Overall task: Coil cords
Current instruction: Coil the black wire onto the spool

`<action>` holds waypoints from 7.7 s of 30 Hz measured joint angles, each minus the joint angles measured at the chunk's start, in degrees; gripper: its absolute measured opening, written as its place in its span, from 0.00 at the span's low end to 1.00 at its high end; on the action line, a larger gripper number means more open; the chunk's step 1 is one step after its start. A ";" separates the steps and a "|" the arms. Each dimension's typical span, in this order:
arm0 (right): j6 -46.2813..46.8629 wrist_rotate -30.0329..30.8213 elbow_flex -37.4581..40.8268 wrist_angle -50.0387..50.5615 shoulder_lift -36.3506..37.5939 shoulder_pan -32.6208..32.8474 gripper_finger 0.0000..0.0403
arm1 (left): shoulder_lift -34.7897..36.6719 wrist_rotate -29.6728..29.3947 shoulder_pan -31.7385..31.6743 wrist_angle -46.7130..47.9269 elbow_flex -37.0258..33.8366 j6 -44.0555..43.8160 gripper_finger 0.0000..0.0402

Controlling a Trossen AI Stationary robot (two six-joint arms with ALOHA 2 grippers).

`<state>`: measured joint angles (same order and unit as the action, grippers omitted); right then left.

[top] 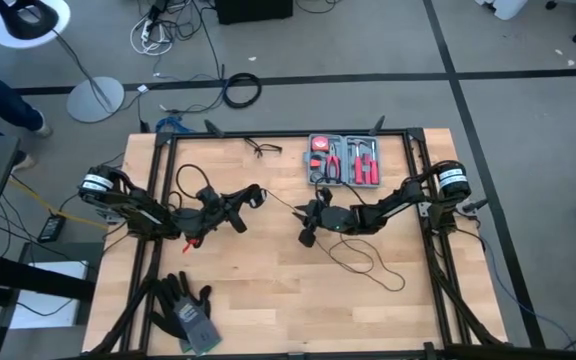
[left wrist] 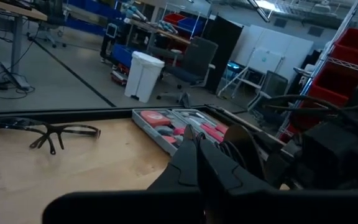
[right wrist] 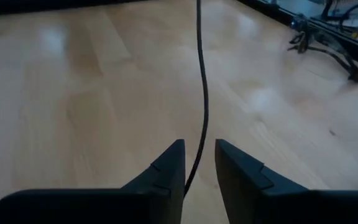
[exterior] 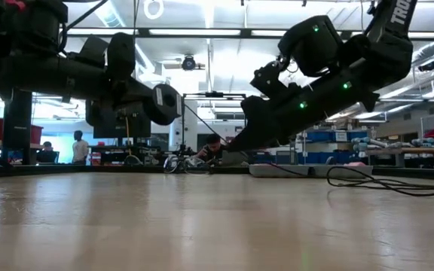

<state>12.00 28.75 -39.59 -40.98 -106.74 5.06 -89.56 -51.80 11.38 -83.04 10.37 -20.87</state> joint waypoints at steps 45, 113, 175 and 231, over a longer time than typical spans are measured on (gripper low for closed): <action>-8.60 -12.33 -13.91 17.44 -0.02 2.64 0.00 | -0.04 4.76 -2.85 35.43 24.23 10.32 0.00; -1.52 -4.94 -2.67 18.80 4.44 2.34 0.13 | 1.64 15.64 -4.02 -0.43 -4.37 -5.31 0.00; -6.49 3.01 -3.04 6.39 1.95 1.66 0.02 | 1.55 15.18 -4.24 -1.28 -4.07 -4.79 0.00; 1.66 -2.00 -9.30 29.27 0.98 0.45 0.07 | 1.36 19.62 -2.76 37.74 16.50 -0.20 0.00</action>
<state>13.67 26.75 -48.88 -11.71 -105.76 5.51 -88.20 -32.18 8.62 -45.30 26.87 -21.07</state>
